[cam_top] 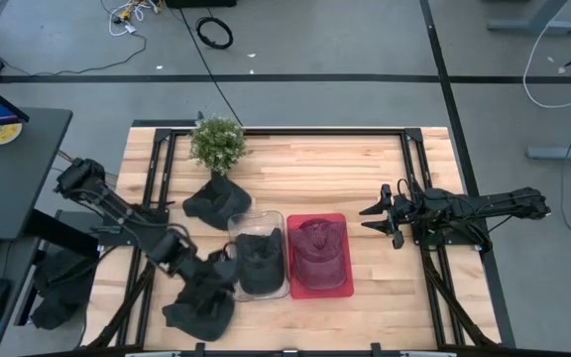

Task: Pick & Place hat
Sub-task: Put the bottom black cap into the transparent bin

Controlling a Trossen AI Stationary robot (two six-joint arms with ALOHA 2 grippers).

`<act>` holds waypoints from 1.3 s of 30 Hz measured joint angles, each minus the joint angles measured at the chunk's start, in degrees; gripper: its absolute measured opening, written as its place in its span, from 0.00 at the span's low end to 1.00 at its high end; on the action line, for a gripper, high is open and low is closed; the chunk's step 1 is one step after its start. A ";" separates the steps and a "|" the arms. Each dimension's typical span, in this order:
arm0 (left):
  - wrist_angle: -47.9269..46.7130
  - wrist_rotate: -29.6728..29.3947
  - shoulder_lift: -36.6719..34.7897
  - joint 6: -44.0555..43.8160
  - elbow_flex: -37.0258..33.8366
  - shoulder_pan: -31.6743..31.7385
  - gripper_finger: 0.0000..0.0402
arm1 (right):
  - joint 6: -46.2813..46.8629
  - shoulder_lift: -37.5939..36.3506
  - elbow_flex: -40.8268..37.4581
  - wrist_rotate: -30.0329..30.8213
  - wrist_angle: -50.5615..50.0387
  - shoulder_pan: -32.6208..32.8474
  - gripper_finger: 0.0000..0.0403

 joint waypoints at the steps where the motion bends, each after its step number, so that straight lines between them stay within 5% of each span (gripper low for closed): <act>1: 1.63 -0.03 0.00 0.82 0.00 -1.11 0.40 | 0.00 0.01 0.00 0.00 0.00 0.00 0.40; 18: 20.44 -2.55 0.02 11.61 0.00 -2.98 0.40 | 0.00 0.01 0.00 0.00 0.00 -0.01 0.40; 39: 19.10 -5.24 0.02 -5.04 0.08 -5.83 0.40 | 0.00 0.00 0.00 0.00 -0.02 -0.01 0.40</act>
